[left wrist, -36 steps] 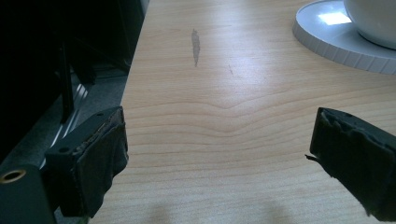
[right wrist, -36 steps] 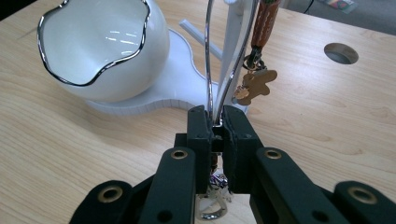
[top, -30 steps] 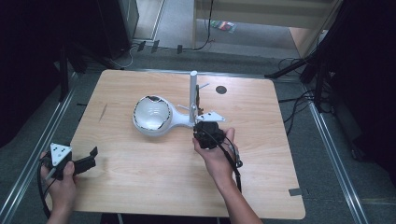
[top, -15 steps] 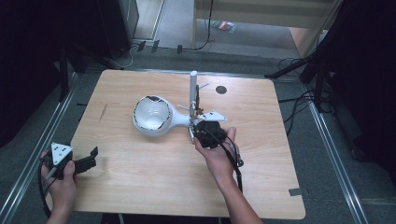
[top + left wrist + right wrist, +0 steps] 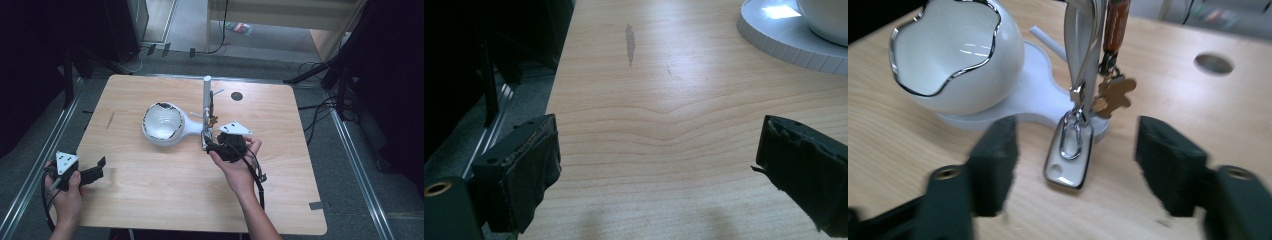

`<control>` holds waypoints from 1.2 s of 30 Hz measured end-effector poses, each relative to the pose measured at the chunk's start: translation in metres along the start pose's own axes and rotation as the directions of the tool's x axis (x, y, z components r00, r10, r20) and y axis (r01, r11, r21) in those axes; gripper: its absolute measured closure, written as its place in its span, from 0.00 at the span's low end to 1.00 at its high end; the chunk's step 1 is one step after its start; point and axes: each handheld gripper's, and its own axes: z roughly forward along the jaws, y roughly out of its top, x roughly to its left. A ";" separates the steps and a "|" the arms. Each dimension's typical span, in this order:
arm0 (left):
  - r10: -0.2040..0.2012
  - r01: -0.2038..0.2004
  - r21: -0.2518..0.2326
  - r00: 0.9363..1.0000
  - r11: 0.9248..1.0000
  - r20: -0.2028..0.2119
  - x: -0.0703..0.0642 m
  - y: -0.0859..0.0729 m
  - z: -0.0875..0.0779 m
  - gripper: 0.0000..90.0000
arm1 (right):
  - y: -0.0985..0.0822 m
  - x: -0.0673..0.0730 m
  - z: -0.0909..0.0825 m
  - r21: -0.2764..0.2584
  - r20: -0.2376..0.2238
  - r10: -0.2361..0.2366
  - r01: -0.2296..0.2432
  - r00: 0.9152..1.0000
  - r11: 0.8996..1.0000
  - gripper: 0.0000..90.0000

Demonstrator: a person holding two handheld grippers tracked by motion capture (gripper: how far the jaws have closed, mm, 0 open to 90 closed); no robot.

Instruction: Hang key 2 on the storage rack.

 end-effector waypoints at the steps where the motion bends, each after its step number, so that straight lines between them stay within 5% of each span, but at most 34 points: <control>1: 0.000 0.000 0.003 1.000 1.000 -0.001 0.000 0.000 0.000 0.05 | 0.000 -0.002 -0.001 0.009 -0.021 0.035 -0.035 0.999 0.999 0.23; 8: -0.003 0.003 0.001 1.000 1.000 0.002 0.001 0.000 0.000 0.05 | -0.004 -0.001 -0.010 0.004 0.058 -0.015 0.015 0.998 1.000 0.00; 18: -0.009 0.009 0.001 1.000 1.000 0.004 0.000 0.000 0.001 0.05 | -0.017 -0.008 -0.017 0.017 0.064 0.000 -0.001 0.998 1.000 0.00; 36: -0.012 0.012 0.003 1.000 1.000 0.006 0.001 0.000 0.001 0.05 | -0.048 -0.046 -0.035 0.026 0.139 0.047 -0.051 0.989 0.998 0.00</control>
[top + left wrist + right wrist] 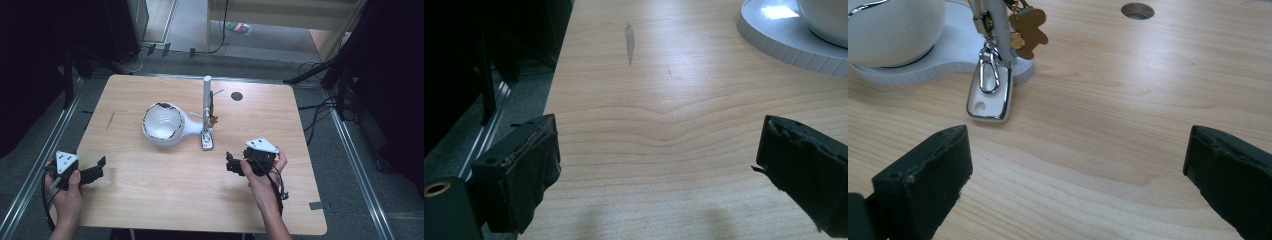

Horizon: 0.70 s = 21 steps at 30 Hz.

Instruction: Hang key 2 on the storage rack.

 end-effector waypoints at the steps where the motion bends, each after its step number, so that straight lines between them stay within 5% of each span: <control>1: 0.001 -0.001 0.000 1.000 1.000 0.000 0.000 0.000 0.000 0.05 | -0.002 -0.003 -0.001 0.002 0.005 0.004 -0.004 1.000 1.000 0.00; 11: 0.000 0.000 0.003 1.000 1.000 0.000 0.000 0.000 0.000 0.05 | -0.016 -0.027 -0.008 -0.004 0.059 0.037 -0.037 0.998 0.999 0.00; 21: 0.000 0.000 0.000 1.000 1.000 -0.002 0.000 0.000 0.000 0.05 | -0.033 -0.043 -0.016 0.019 0.130 0.013 -0.016 0.991 1.000 0.00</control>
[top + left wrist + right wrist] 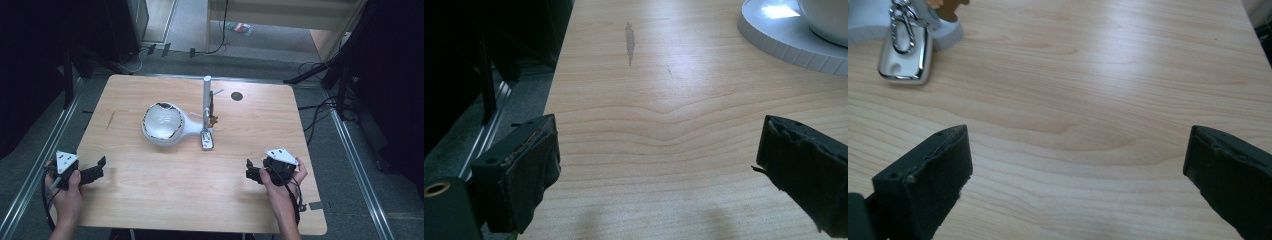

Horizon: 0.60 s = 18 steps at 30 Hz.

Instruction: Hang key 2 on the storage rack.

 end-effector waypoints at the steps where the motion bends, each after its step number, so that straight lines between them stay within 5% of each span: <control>1: 0.001 -0.001 0.000 1.000 1.000 0.000 0.000 0.000 0.000 0.05 | -0.002 -0.002 -0.001 0.002 0.007 -0.002 0.002 1.000 1.000 0.00; 18: 0.004 -0.004 -0.001 1.000 1.000 -0.002 0.000 0.000 0.000 0.05 | -0.032 -0.046 -0.003 0.017 0.025 0.092 -0.093 0.995 0.996 0.00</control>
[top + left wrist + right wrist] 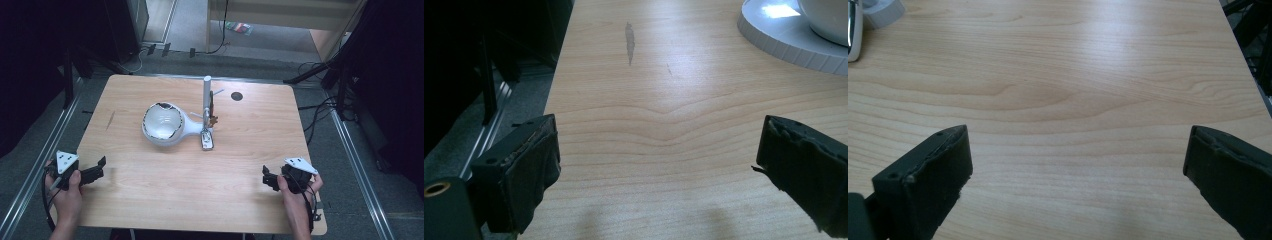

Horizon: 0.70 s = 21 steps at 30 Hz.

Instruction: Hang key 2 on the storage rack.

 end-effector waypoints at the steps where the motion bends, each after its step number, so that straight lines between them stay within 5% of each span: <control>1: 0.000 0.000 -0.001 1.000 1.000 0.000 0.000 0.000 0.000 0.05 | -0.001 -0.002 0.000 0.003 0.001 0.003 -0.003 1.000 1.000 0.00; 21: 0.001 -0.001 0.001 1.000 1.000 0.000 0.000 0.000 0.000 0.05 | -0.026 -0.041 -0.012 -0.010 0.005 0.053 -0.053 0.999 0.999 0.00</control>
